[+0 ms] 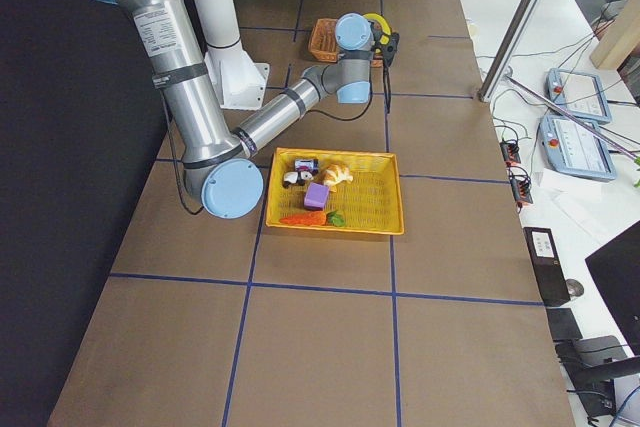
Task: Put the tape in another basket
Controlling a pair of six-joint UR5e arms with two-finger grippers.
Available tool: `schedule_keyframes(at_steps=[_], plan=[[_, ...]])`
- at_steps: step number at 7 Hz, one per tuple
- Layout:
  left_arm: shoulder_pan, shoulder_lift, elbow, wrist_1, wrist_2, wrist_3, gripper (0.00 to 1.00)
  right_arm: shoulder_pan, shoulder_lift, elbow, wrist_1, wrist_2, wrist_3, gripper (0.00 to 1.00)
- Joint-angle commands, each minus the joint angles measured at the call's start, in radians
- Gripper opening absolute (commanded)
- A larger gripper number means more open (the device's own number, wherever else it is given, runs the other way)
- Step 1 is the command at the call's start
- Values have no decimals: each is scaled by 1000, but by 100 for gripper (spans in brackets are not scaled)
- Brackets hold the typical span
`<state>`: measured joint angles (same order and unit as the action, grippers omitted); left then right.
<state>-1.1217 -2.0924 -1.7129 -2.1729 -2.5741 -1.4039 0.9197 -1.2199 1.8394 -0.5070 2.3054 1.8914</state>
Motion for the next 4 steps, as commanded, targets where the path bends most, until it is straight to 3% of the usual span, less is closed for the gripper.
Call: schedule_keyframes(at_steps=[1, 3, 4], plan=[[43, -98, -16, -251, 72, -403, 100, -18, -6, -2, 210, -1, 171, 0], [339, -94, -28, -715, 557, -762, 100, -25, -4, -2, 397, -17, 338, 0], [402, -97, -54, -754, 650, -777, 100, -28, -1, -2, 498, -73, 439, 0]])
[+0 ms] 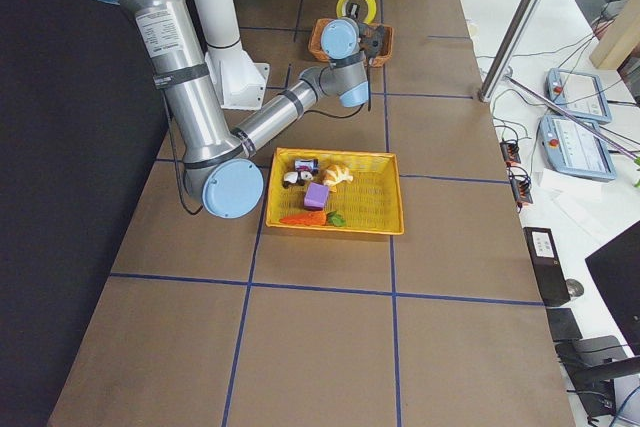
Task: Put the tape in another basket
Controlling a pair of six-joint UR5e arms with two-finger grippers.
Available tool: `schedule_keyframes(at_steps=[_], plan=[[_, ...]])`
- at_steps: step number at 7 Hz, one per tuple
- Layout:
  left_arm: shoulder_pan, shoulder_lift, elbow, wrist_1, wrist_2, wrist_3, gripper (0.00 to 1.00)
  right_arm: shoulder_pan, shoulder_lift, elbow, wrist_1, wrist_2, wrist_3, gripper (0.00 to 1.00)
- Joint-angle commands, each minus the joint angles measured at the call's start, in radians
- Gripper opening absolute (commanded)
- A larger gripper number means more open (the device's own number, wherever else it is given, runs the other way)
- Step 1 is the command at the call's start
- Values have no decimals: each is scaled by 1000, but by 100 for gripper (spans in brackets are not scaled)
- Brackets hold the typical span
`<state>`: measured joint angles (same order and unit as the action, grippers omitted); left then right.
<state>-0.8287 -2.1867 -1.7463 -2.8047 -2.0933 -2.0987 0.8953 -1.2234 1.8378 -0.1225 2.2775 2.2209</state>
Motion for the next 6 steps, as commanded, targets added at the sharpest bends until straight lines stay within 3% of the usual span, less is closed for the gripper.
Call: schedule_keyframes(at_steps=[1, 3, 6], plan=[[111, -5, -60, -149, 177, -133, 100, -18, 2, 0, 195, -97, 196, 0], [153, -12, -90, -251, 335, -218, 100, -65, 2, 0, 250, -133, 227, 0], [183, -30, -94, -252, 377, -211, 100, -122, 12, 11, 250, -136, 227, 0]])
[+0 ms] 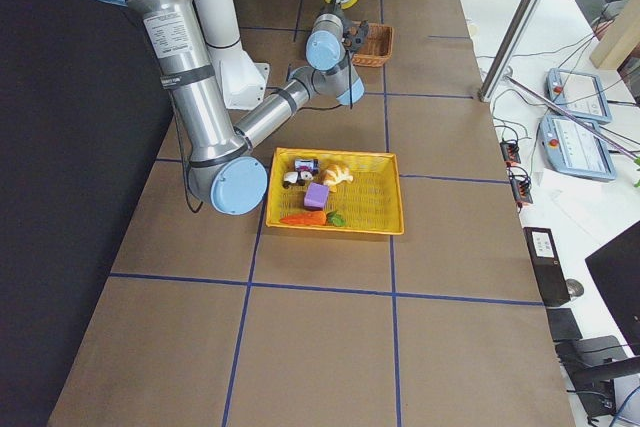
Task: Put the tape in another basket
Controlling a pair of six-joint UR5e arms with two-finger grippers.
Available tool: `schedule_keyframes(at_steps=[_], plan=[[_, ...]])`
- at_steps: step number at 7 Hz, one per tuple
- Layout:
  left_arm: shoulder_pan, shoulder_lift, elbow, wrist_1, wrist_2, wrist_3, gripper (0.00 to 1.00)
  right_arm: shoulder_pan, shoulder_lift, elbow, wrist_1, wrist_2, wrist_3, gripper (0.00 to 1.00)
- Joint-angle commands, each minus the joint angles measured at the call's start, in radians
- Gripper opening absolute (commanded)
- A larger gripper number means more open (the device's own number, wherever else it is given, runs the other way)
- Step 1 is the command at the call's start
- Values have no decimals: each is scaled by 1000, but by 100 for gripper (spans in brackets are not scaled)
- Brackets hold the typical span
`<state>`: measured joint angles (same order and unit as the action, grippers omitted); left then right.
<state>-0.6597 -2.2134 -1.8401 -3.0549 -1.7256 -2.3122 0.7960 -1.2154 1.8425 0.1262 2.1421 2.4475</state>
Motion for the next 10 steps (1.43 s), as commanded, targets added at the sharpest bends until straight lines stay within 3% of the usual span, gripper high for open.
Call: schedule_keyframes(at_steps=[1, 7, 10], plan=[[15, -5, -1, -2, 9, 2, 100, -32, 8, 9, 1, -1, 1, 0], [75, -17, 2, -5, 47, 7, 99, -60, 34, 6, -2, -13, -1, 0], [88, -17, 2, -5, 47, 7, 89, -75, 37, 3, -2, -22, -4, 0]])
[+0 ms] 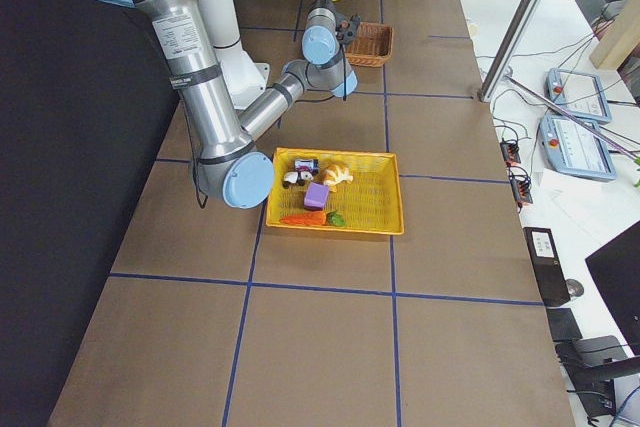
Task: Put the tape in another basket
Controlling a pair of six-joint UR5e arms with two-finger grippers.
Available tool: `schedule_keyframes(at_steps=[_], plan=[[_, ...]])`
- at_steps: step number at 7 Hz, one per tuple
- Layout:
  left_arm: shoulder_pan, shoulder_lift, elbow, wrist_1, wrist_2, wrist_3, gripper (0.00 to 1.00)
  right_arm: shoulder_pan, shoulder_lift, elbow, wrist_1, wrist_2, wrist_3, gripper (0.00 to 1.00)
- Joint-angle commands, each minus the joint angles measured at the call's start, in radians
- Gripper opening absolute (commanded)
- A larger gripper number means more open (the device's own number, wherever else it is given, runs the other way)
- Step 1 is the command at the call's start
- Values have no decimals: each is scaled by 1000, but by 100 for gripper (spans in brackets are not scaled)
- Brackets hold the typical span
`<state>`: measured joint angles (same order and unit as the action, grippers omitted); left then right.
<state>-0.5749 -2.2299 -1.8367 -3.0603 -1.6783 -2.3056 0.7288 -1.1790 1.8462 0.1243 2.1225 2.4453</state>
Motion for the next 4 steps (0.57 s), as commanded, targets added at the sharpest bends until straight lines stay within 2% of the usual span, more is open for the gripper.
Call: schedule_keyframes(at_steps=[1, 3, 4], plan=[[3, -1, -1, 0, 2, 0, 85, -20, 1, -2, -2, -12, -3, 0], [7, -1, -1, 0, 0, 0, 80, -29, 9, -2, -5, -16, -3, 1], [9, 2, -1, 0, 0, 0, 71, -29, 10, -4, -5, -15, -5, 1]])
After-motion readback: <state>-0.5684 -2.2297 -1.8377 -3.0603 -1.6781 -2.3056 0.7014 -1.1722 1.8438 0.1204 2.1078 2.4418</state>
